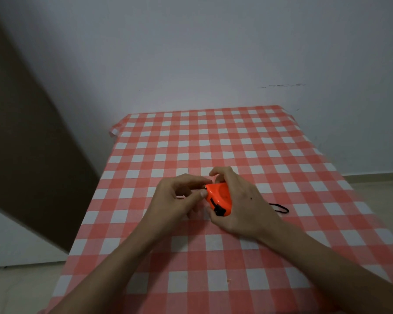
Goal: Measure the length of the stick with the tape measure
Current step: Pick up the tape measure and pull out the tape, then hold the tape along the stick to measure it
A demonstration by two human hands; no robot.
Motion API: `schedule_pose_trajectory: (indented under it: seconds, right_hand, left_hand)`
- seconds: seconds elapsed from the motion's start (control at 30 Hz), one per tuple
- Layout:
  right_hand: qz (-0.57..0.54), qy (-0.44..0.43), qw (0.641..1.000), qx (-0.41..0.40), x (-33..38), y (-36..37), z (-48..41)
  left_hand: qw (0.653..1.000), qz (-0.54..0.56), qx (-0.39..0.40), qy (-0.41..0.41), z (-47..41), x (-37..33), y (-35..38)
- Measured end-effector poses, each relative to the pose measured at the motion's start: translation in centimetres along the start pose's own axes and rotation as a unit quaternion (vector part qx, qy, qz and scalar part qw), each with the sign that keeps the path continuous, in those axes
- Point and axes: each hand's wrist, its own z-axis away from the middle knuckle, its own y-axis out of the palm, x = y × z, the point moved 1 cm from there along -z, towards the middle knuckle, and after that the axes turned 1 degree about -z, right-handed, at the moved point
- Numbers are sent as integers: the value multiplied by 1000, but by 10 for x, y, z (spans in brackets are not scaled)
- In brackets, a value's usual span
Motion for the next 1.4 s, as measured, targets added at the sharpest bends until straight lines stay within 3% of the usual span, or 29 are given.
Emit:
schedule_pose_trajectory:
  seconds: [0.3,0.5,0.8,1.2,1.4]
  right_hand:
    - [4,-25,1000,13,-5,2,1]
    - [-1,-29,999,24,-5,-2,0]
    - [5,49,999,21,-24,-27,-8]
    - [-6,90,996,13,-50,-36,-19]
    - [-36,107,994,11,-47,-32,-25]
  left_hand:
    - [1000,24,-4,4,-1,0,-1]
    - [998,58,37,10,-2,-5,-6]
    - [998,49,45,15,-7,-12,-29]
    - [996,-85,-38,13,-15,-2,-65]
    - [960,-251,-122,0,-15,4,-67]
